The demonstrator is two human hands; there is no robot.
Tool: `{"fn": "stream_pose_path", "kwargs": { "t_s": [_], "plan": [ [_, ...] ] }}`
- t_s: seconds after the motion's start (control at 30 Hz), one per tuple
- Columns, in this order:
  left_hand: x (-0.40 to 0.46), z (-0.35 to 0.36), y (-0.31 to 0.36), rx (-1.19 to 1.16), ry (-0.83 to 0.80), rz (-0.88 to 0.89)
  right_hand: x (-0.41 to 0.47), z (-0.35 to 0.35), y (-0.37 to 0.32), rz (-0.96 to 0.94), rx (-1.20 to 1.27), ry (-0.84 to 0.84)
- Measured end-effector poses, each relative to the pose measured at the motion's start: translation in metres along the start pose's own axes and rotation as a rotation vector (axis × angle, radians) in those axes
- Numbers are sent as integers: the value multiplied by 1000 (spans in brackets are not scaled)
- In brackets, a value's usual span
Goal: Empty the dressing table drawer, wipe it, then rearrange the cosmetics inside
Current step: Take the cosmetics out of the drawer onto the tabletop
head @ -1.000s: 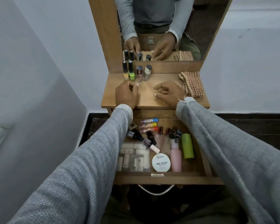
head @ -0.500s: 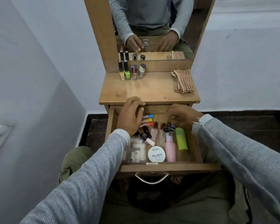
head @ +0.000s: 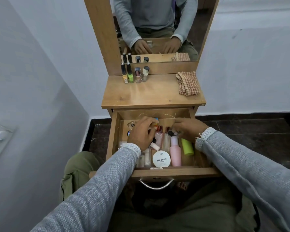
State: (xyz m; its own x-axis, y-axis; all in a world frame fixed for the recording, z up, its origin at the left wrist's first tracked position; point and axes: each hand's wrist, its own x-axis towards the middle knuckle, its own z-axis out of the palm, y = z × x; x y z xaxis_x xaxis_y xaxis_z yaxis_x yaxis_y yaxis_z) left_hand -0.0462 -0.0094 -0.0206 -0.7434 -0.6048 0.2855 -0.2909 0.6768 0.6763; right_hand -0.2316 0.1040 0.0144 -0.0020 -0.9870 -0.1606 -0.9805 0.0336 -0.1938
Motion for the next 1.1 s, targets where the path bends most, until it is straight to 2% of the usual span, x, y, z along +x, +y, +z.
{"fn": "stream_pose_path", "kwargs": {
  "t_s": [0.13,0.27,0.4,0.53,0.67,0.73,0.83,0.93,1.1],
  "plan": [
    [3,4,2,-20,-26,-6,1,-23,4,88,67,17],
    [5,8,3,-69,-61,-21,0,-39,-1,86,237,89],
    [6,10,12,-32,-95,12,5,-50,-16,20,308,134],
    [8,12,17,-1,-56,18,15,-47,-29,-20,434,191],
    [5,9,10,-93,-8,-59,20,-40,-27,-18,590,176],
    [3,5,7,-95,4,-87,23,-36,-20,54,513,156],
    [2,-1,1,-116,14,-146,31,-24,-9,178,105,-59],
    [1,-1,0,-156,27,-200,33,-7,-2,119,-39,-236],
    [-1,-4,-1,-173,27,-224,36,4,-4,44,-184,-283]
  ]
}}
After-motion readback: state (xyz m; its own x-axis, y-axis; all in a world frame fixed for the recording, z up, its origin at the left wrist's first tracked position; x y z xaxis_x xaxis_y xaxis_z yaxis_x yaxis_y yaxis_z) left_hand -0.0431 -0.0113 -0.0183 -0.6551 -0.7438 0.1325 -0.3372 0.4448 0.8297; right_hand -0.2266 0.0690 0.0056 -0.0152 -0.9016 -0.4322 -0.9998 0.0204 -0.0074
